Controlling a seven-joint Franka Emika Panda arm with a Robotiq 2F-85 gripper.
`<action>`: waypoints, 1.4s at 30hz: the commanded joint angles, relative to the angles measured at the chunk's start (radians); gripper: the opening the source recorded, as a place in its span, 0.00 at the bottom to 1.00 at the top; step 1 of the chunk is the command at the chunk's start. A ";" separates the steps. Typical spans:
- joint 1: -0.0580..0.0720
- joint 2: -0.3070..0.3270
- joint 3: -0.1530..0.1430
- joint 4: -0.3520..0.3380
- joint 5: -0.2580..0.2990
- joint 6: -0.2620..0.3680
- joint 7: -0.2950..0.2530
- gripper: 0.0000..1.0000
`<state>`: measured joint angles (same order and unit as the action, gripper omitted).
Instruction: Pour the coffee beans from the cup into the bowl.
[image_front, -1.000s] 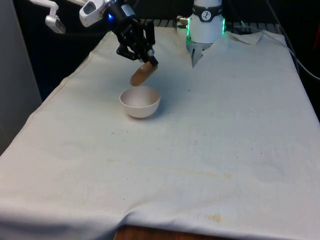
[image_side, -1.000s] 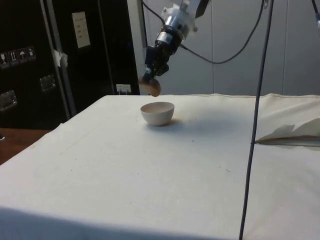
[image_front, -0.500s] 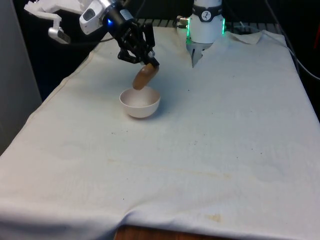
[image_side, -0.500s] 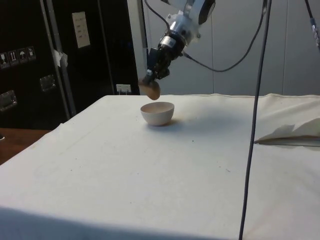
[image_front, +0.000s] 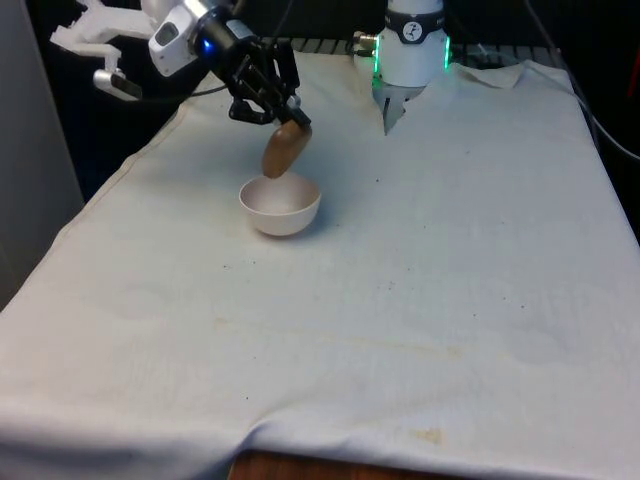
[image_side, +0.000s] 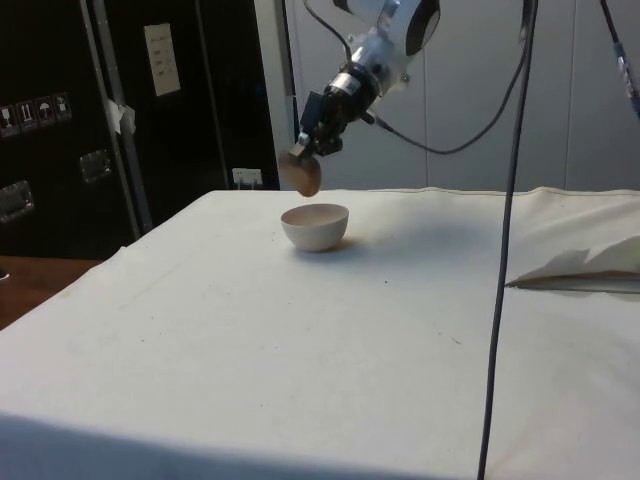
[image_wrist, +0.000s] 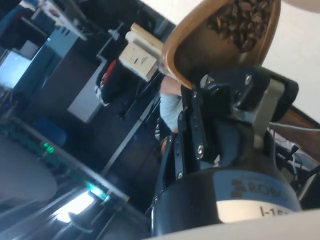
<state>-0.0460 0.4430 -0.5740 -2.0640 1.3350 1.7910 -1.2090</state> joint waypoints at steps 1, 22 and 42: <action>-0.009 0.005 0.000 0.006 0.008 -0.020 -0.002 0.00; -0.016 0.075 -0.073 0.039 0.111 -0.242 -0.033 0.00; -0.012 0.122 -0.122 0.047 0.180 -0.404 -0.023 0.00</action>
<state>-0.0580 0.5650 -0.6960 -2.0170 1.5150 1.3870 -1.2320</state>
